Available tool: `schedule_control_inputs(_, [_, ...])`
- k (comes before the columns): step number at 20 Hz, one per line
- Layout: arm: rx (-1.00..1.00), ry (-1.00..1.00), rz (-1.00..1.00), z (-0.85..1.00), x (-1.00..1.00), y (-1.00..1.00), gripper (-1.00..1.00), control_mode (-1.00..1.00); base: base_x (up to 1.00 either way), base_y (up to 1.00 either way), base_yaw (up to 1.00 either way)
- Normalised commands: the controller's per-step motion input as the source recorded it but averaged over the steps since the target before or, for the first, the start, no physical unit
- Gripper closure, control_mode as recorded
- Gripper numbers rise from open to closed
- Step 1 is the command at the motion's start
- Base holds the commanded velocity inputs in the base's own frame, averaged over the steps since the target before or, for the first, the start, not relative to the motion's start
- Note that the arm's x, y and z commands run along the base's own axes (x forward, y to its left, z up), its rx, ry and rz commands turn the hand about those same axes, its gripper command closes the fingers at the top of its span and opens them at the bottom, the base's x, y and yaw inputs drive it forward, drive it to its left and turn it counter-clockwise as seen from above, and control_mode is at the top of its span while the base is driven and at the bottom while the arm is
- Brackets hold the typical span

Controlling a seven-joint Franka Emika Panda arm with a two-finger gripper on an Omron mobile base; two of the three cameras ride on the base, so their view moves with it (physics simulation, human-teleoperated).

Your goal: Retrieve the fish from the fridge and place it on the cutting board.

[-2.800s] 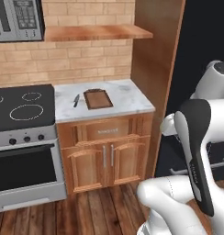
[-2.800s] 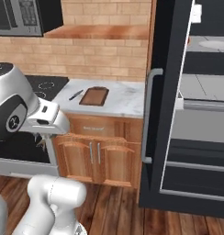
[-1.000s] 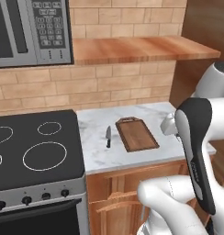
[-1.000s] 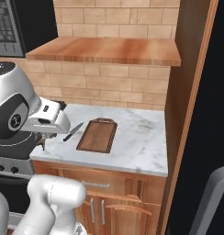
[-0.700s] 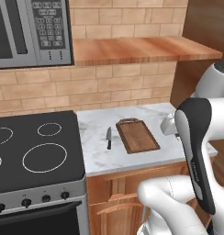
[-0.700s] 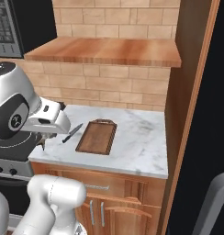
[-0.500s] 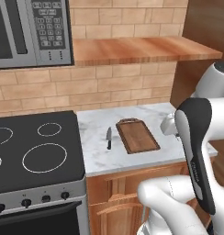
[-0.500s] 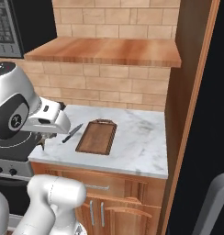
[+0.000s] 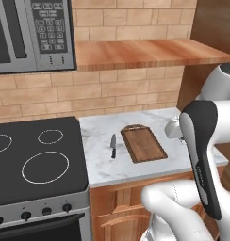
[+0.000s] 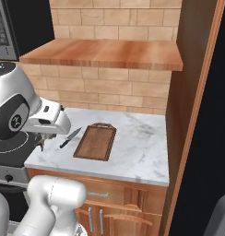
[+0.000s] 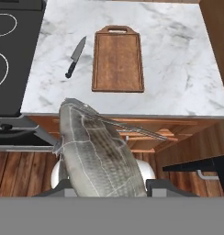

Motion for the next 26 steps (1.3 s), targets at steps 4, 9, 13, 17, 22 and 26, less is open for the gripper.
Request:
schedule_control_inputs(4, [0.0,0.0,0.0,0.0,0.0,0.0,1.0,1.0,0.04,0.0,0.0])
schedule_control_inputs(9, [0.0,0.0,0.0,0.0,0.0,0.0,1.0,1.0,0.0,0.0,0.0])
schedule_control_inputs(13, [0.0,0.0,0.0,0.0,0.0,0.0,1.0,-1.0,0.0,0.0,0.0])
schedule_control_inputs(17, [0.08,-0.05,0.0,-0.45,0.0,-0.02,1.0,-1.0,0.0,0.0,0.0])
schedule_control_inputs(22, [0.08,-0.02,0.0,-0.45,0.0,0.0,1.0,-1.0,0.0,0.0,0.0])
schedule_control_inputs(26, [0.01,-0.05,0.0,-0.46,0.1,0.0,1.0,-1.0,0.0,0.0,0.0])
